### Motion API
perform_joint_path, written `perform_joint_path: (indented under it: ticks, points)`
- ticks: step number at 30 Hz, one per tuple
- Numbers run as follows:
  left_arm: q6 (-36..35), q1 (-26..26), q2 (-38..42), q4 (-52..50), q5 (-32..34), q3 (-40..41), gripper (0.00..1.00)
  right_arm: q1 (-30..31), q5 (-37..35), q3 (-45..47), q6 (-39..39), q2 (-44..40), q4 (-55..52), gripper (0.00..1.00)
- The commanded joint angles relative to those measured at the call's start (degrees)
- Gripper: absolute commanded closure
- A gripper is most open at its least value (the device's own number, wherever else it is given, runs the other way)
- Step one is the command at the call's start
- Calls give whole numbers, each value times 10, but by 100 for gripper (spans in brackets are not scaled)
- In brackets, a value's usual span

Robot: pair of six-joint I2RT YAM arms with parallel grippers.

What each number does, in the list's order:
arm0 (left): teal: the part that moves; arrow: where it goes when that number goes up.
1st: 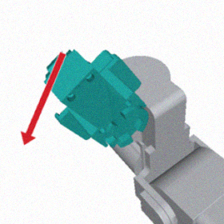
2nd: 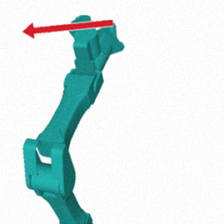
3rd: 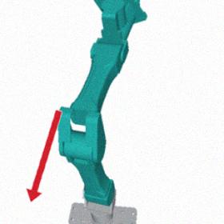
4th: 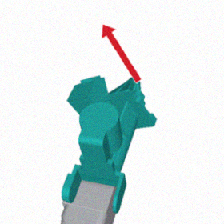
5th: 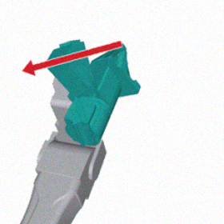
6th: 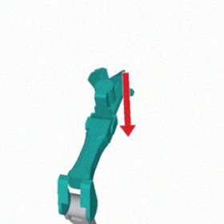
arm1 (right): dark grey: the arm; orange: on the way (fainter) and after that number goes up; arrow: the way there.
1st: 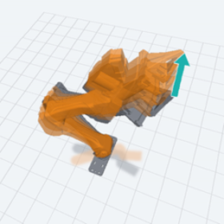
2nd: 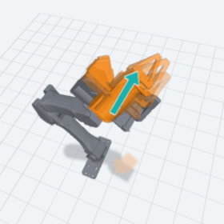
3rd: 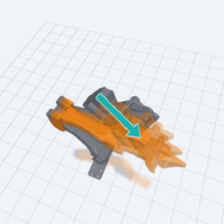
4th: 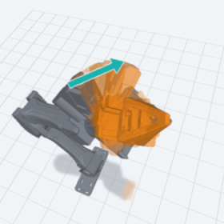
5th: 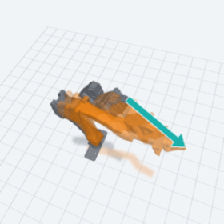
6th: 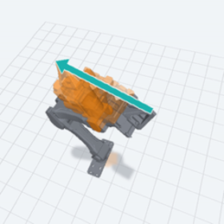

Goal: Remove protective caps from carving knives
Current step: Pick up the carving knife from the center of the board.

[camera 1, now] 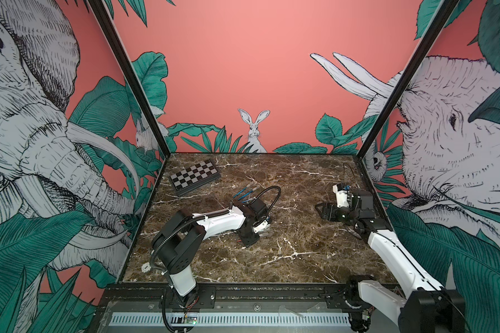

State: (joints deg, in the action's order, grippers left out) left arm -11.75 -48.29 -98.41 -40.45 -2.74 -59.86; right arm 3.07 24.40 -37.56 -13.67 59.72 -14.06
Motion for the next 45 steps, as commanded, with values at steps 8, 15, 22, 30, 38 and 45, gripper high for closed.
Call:
perform_joint_path:
  ticks: [8, 15, 22, 30, 38, 45]
  points:
    - [-4, -1, -7, -1, 8, -13, 60, 2, -9, 3, 8, 2, 9, 20]
    - [-7, 0, -16, -5, 11, -17, 74, 2, -11, 3, 12, 2, 8, 20]
    - [-8, 0, -18, -9, 6, -13, 77, 2, -13, 0, 13, 5, 10, 20]
    - [-6, -1, -31, -18, -8, -17, 84, 2, -14, 2, 11, 4, 11, 20]
    - [-2, -1, -21, -14, -10, -18, 96, 2, -8, -2, 12, 4, 9, 21]
    - [12, 0, -2, -8, -27, -17, 96, 3, 0, -7, 10, 1, 0, 21]
